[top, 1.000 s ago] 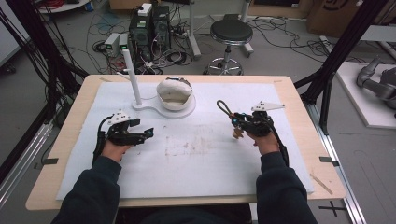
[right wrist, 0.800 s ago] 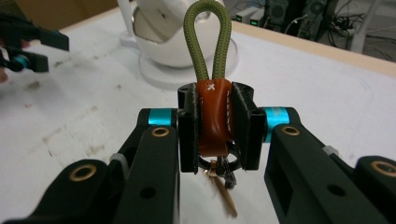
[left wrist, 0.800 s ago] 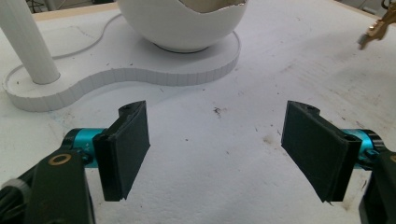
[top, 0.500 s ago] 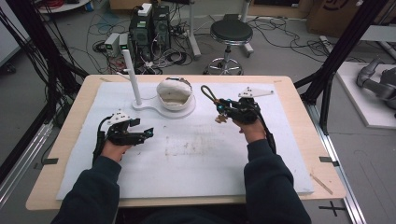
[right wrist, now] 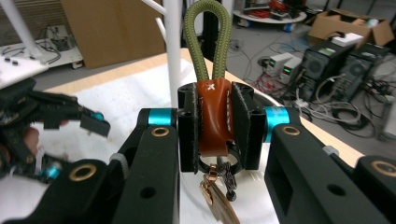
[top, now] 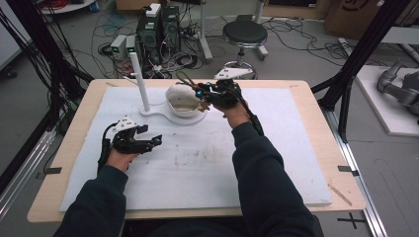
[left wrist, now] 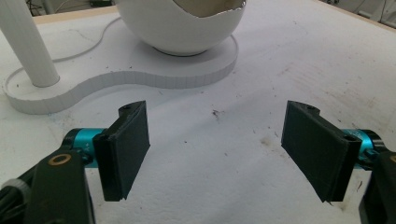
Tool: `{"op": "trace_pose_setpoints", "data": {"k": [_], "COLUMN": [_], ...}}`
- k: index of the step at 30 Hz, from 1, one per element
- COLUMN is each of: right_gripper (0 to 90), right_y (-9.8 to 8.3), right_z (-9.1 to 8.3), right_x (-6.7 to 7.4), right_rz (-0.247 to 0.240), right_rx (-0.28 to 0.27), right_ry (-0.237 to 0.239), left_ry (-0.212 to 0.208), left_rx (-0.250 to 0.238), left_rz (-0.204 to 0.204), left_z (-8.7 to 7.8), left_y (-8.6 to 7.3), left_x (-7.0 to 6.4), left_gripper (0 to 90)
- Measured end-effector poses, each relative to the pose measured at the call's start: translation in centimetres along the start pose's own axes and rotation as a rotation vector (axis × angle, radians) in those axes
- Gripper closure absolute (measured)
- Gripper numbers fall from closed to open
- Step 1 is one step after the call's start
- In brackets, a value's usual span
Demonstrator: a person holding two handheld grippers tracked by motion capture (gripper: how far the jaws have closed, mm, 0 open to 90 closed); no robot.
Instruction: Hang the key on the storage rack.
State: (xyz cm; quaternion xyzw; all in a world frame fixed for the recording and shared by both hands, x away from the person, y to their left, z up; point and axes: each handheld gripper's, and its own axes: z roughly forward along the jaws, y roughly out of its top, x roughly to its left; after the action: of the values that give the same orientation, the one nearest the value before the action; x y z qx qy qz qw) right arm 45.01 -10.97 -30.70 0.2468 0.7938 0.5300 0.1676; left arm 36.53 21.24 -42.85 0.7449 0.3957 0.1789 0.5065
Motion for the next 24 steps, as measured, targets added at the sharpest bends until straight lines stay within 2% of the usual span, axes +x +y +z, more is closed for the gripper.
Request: {"op": "trace_pose_setpoints", "data": {"k": [2,3,4,7,8,11,13,21,24], "right_gripper": [74.7,74.7,74.7,74.7,74.7,74.7,74.7,74.6,74.6], "right_y": [1.0,1.0,1.7,2.3,3.1,3.7,4.6,5.4,5.2], "right_z": [1.7,1.7,2.8,3.6,4.7,5.6,6.8,9.5,11.0], "right_x": [0.7,0.7,1.3,1.8,2.4,2.9,3.6,5.0,5.3], "right_rz": [-0.023,-0.023,-0.038,-0.047,-0.06,-0.079,-0.099,-0.137,-0.148], "right_rx": [-0.005,-0.005,-0.009,-0.016,-0.02,-0.015,-0.014,0.032,0.078], "right_ry": [0.021,0.021,0.04,0.055,0.069,0.078,0.09,0.098,0.073], "left_ry": [0.001,0.004,0.004,0.005,0.007,0.011,0.014,0.021,0.022], "left_rx": [-0.003,0.0,-0.002,-0.004,-0.005,-0.006,-0.012,-0.012,-0.015], "left_rz": [-0.001,-0.002,-0.002,-0.003,-0.004,-0.003,-0.008,-0.005,-0.007], "left_z": [-0.1,-0.2,-0.3,-0.3,-0.5,-0.6,-0.8,-1.1,-1.1], "left_y": [0.0,-0.1,-0.1,-0.2,-0.2,-0.3,-0.4,-0.5,-0.5], "left_x": [0.1,0.1,0.1,0.2,0.2,0.2,0.3,0.5,0.5], "left_gripper": [23.3,23.3,23.3,23.3,23.3,23.5,23.6,23.9,23.9]}}
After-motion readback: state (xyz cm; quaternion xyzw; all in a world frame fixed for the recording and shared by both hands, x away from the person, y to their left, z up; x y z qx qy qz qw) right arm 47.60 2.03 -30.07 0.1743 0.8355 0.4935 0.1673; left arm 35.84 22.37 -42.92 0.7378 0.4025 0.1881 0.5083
